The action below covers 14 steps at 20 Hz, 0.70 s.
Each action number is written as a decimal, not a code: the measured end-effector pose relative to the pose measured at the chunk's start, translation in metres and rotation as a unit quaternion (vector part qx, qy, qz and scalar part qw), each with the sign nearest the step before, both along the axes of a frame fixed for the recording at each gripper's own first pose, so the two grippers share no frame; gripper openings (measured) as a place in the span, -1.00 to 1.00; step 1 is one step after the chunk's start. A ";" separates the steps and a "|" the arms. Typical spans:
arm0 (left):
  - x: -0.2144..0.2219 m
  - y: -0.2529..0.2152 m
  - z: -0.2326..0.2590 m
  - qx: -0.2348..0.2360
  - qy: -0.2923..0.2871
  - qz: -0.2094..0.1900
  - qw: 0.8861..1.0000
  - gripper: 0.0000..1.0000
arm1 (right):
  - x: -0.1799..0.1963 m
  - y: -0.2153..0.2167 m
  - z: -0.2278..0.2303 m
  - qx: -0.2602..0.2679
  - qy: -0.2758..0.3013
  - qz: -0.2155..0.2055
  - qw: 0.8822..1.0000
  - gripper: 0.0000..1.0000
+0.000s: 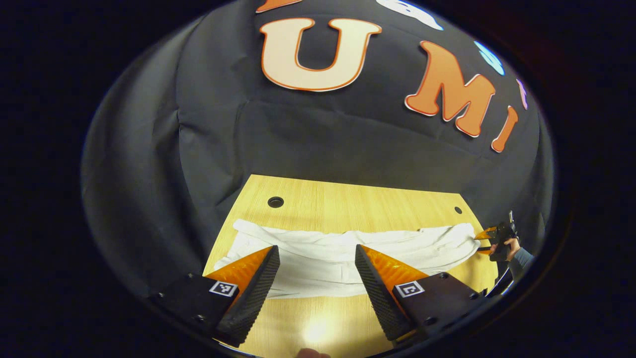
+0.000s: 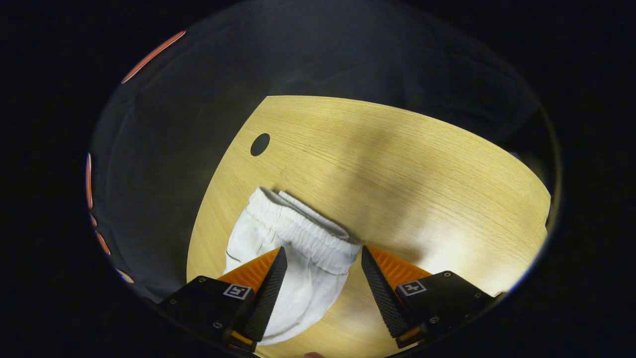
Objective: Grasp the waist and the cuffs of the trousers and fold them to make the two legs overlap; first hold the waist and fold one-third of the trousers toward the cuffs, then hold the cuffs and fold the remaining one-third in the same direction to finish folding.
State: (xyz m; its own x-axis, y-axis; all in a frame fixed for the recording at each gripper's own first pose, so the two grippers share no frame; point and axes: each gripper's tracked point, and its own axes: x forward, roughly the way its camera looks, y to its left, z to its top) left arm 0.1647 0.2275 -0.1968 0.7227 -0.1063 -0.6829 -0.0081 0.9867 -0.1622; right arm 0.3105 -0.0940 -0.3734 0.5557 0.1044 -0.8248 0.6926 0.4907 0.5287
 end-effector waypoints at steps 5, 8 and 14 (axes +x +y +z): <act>-0.018 -0.033 0.017 -0.002 -0.017 0.001 1.000 0.98 | 0.012 -0.004 -0.006 0.008 -0.006 -0.016 1.000 0.75; -0.026 -0.059 0.012 -0.007 -0.014 0.001 1.000 0.98 | 0.008 -0.008 -0.012 0.012 0.003 -0.034 0.999 0.31; -0.044 -0.109 0.001 -0.006 -0.002 -0.027 1.000 1.00 | 0.009 -0.001 -0.015 0.033 -0.023 -0.044 0.998 -0.69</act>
State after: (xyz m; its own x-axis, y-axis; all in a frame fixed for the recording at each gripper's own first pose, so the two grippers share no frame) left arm 0.1208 0.1190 -0.1960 0.7186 -0.1536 -0.6783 0.0460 0.9837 -0.1741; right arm 0.3195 -0.0953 -0.3882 0.6018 0.1078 -0.7913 0.7058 0.3919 0.5902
